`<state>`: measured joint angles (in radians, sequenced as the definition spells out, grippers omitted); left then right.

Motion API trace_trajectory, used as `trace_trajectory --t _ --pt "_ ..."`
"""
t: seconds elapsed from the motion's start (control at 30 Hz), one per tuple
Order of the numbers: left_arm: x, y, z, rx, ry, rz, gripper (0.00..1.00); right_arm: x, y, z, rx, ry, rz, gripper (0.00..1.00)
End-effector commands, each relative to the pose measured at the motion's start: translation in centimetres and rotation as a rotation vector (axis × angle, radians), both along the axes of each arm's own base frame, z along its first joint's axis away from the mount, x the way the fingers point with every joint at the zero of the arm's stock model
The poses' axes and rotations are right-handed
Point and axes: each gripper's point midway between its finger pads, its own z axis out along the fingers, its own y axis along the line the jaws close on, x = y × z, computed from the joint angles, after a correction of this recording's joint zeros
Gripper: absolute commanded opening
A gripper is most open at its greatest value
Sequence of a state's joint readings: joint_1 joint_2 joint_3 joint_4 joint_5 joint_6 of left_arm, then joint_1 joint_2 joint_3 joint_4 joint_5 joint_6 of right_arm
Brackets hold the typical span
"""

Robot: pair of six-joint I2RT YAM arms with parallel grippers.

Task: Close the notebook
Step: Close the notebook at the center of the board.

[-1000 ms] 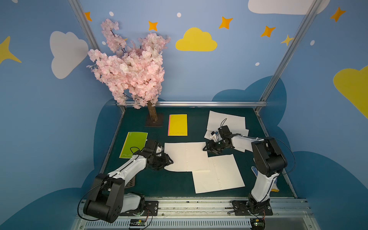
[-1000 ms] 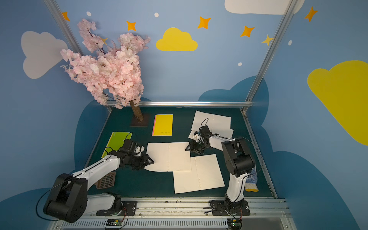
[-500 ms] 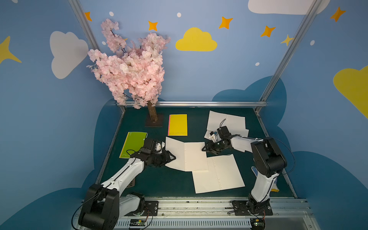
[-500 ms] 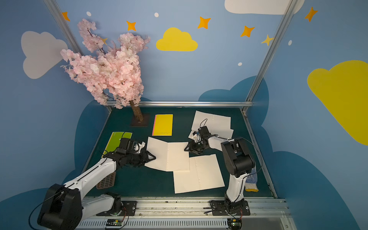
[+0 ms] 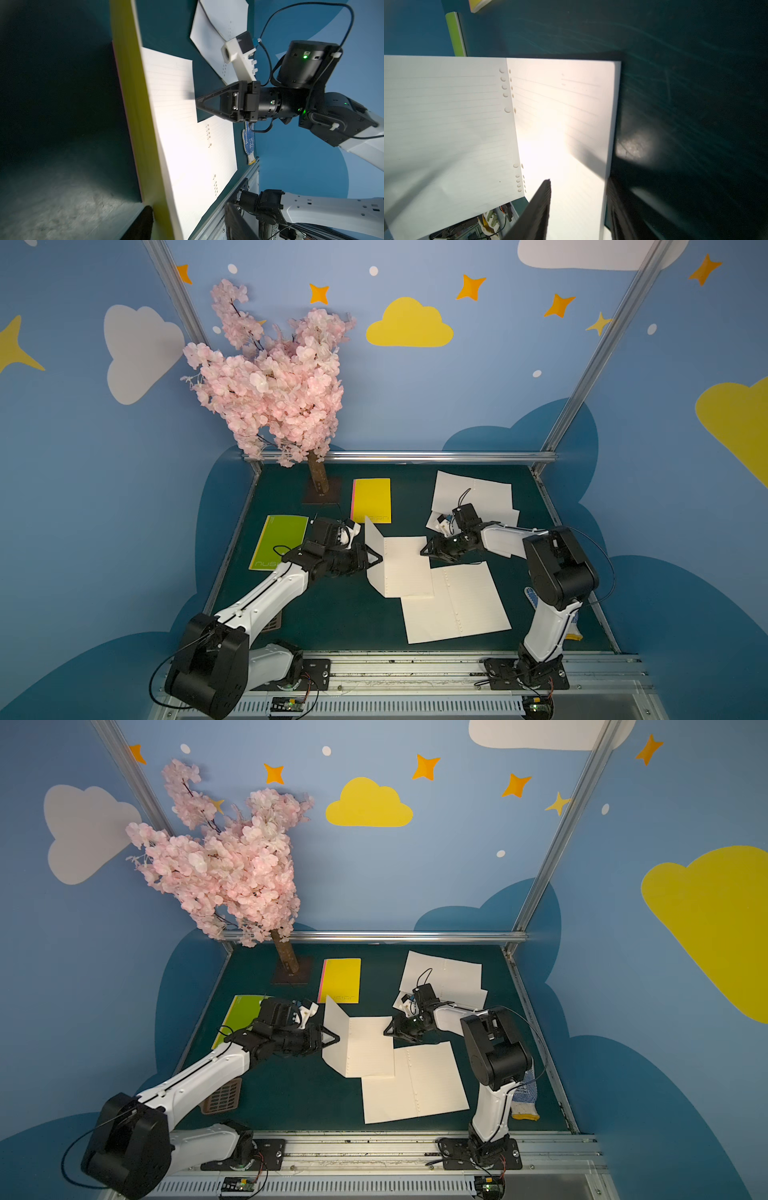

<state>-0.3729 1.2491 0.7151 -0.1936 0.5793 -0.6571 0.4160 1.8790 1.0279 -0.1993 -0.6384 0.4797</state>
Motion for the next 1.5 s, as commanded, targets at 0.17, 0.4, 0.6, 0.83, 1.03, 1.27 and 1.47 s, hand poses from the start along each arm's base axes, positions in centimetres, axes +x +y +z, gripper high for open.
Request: trace_trajectory --t 0.17,0.4,0.6,0.83,1.03,1.27,1.47 --pt "1.5 -3.2 0.5 -0.024 -0.135 -0.058 0.56 -1.4 0.5 -1.3 -0.014 0.053 0.013 0.46" --pt "2.0 -5.9 0.6 -0.035 -0.222 -0.113 0.57 -1.3 0.6 -1.0 -0.010 0.046 0.016 0.46" --pt "2.1 -7.5 0.2 -0.063 -0.219 -0.170 0.57 -1.0 0.8 -0.4 0.004 0.038 0.018 0.46" --pt "1.7 -8.6 0.7 -0.106 -0.245 -0.208 0.58 -0.2 -0.5 1.2 0.003 0.007 -0.016 0.47" --pt "1.9 -7.7 0.1 -0.051 -0.243 -0.174 0.58 0.1 -2.1 2.4 -0.013 -0.017 -0.045 0.48" --pt "2.4 -5.0 -3.2 0.110 -0.174 -0.063 0.57 -0.4 -2.5 2.3 -0.034 -0.018 -0.046 0.48" --pt "2.3 -2.7 -5.4 0.171 -0.107 0.000 0.56 -1.1 -2.0 1.7 -0.027 -0.005 -0.034 0.48"
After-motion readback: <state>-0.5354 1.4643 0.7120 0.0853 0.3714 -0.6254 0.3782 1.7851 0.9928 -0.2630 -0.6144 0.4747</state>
